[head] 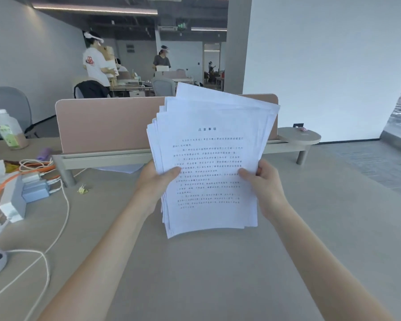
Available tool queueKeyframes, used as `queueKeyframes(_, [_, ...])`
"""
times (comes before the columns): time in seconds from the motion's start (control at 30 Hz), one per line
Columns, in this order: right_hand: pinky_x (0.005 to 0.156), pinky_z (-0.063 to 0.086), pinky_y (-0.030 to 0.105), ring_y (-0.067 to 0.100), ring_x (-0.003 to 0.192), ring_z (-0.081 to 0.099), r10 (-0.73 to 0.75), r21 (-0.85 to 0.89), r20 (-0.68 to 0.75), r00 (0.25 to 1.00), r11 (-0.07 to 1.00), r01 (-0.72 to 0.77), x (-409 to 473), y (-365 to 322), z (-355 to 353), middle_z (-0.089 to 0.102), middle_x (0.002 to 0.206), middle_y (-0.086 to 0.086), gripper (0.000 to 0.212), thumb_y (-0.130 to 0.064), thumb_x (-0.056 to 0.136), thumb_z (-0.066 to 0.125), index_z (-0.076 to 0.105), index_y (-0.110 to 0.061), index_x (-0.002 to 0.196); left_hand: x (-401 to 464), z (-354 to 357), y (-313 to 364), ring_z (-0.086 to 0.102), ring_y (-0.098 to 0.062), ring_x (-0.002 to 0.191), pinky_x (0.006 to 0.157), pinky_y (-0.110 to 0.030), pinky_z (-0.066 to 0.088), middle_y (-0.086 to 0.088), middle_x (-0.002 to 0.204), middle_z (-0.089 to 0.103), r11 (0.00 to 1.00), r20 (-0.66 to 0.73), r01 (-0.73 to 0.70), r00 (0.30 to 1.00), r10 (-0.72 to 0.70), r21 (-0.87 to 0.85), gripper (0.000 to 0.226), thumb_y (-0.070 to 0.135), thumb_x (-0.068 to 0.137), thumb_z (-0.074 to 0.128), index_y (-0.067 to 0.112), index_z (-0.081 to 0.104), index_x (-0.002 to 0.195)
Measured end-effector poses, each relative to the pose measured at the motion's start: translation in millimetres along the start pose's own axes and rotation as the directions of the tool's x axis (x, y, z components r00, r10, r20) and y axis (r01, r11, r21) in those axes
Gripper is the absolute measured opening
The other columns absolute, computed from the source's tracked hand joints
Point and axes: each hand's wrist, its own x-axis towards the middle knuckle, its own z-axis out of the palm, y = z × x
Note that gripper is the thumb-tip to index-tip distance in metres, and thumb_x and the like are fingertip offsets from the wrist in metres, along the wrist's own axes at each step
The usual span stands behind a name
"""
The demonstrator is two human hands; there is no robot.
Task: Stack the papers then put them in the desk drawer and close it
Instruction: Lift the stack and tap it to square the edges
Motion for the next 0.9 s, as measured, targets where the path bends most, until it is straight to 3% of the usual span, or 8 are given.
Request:
queueKeyframes(0.17, [0.081, 0.055, 0.035, 0.022, 0.093, 0.067, -0.081, -0.035, -0.005, 0.997, 0.996, 0.08, -25.1, -18.8, 4.4, 0.072, 0.105, 0.007, 0.019, -0.005, 0.092, 0.062, 0.061, -0.023, 0.094, -19.2, -5.8, 8.4, 0.072, -0.019, 0.105, 0.095, -0.042, 0.055, 0.003, 0.111, 0.078, 0.994, -0.044, -0.03, 0.999, 0.026, -0.102, 0.025, 0.011, 0.087, 0.074, 0.019, 0.073, 0.111])
queueKeyframes(0.23, [0.075, 0.053, 0.026, 0.015, 0.092, 0.067, -0.096, 0.007, 0.001, 0.995, 0.995, 0.096, -32.0, -20.9, 5.4, 0.07, 0.103, -0.002, 0.022, -0.004, 0.093, 0.06, 0.061, -0.023, 0.103, -24.6, -6.8, 10.2, 0.074, -0.016, 0.101, 0.09, -0.037, 0.056, 0.007, 0.103, 0.079, 0.991, -0.044, -0.029, 0.999, 0.024, -0.128, 0.019, 0.013, 0.085, 0.076, 0.023, 0.075, 0.102])
queueKeyframes(0.37, [0.075, 0.057, 0.021, 0.01, 0.104, 0.071, -0.136, 0.083, 0.004, 0.991, 0.987, 0.135, -36.6, -25.3, 5.9, 0.072, 0.118, -0.005, 0.034, -0.01, 0.093, 0.064, 0.058, -0.019, 0.125, -29.3, -6.7, 13.3, 0.075, -0.008, 0.092, 0.08, -0.029, 0.055, 0.01, 0.096, 0.08, 0.993, -0.022, -0.041, 0.999, 0.039, -0.114, 0.014, 0.017, 0.084, 0.078, 0.025, 0.075, 0.095])
queueKeyframes(0.57, [0.091, 0.056, 0.039, 0.022, 0.11, 0.068, -0.166, 0.071, -0.025, 0.986, 0.983, 0.167, -30.5, -35.0, 3.8, 0.07, 0.12, 0.007, 0.034, -0.022, 0.09, 0.07, 0.058, -0.019, 0.121, -31.6, -3.6, 20.3, 0.076, -0.008, 0.09, 0.074, -0.027, 0.056, 0.014, 0.091, 0.08, 0.993, 0.013, -0.063, 0.998, 0.065, -0.103, 0.014, 0.02, 0.085, 0.077, 0.028, 0.074, 0.095])
queueKeyframes(0.7, [0.086, 0.054, 0.029, 0.009, 0.106, 0.07, -0.225, 0.103, 0.039, 0.974, 0.97, 0.22, -29.6, -49.9, 2.7, 0.071, 0.12, -0.003, 0.037, -0.018, 0.092, 0.069, 0.055, -0.019, 0.126, -32.5, 0.6, 27.4, 0.075, -0.011, 0.096, 0.08, -0.031, 0.058, 0.008, 0.102, 0.079, 0.992, 0.029, -0.078, 0.996, 0.081, -0.104, 0.025, 0.024, 0.082, 0.08, 0.027, 0.071, 0.106])
queueKeyframes(0.9, [0.102, 0.052, 0.043, 0.012, 0.116, 0.067, -0.293, 0.047, 0.085, 0.952, 0.956, 0.29, -29.7, -60.3, -4.7, 0.069, 0.126, -0.007, 0.04, -0.023, 0.091, 0.07, 0.053, -0.026, 0.127, -34.2, 13.9, 35.8, 0.076, -0.011, 0.091, 0.071, -0.026, 0.059, 0.008, 0.098, 0.08, 0.988, 0.028, -0.063, 0.997, 0.068, -0.142, 0.026, 0.025, 0.083, 0.079, 0.023, 0.071, 0.108])
